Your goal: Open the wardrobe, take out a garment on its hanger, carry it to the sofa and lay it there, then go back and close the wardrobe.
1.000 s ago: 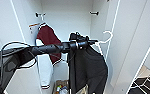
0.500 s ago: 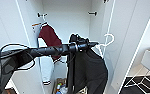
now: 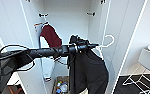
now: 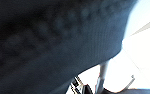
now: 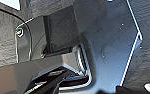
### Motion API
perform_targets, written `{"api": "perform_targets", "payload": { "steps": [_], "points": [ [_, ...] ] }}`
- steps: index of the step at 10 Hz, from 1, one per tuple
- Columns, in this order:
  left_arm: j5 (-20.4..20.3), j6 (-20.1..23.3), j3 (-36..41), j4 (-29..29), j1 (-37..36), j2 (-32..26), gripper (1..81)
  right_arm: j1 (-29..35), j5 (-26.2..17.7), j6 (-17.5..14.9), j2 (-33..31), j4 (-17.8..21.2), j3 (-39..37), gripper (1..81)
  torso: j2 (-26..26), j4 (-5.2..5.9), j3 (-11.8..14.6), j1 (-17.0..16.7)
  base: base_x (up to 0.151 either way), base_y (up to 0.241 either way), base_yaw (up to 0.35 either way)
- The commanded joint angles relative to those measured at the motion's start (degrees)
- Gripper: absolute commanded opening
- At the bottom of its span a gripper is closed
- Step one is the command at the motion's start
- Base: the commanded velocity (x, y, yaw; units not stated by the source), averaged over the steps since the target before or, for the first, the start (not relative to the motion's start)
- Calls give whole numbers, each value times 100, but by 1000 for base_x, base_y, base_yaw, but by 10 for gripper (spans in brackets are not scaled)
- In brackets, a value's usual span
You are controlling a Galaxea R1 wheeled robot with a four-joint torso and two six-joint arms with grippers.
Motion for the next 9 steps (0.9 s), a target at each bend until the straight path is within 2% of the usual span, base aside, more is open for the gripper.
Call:
{"api": "perform_targets", "payload": {
  "steps": [1,4,8,9],
  "points": [
    [-68,153,121,69,-949,-1,10,183,-385,-17,51,30,48,811,0,0,0,0,0,0,0],
    [-156,240,332,86,-818,-54,10,183,-385,-17,51,30,48,811,-5,0,2,-7,0,0,0],
    [-182,1143,1014,77,43,-535,10,209,-385,-17,34,39,48,811,-5,0,2,-7,0,0,0],
    [-225,1250,1183,77,228,-720,10,209,-377,-17,34,39,48,811,-5,0,2,-7,0,0,0]
  ]
}}
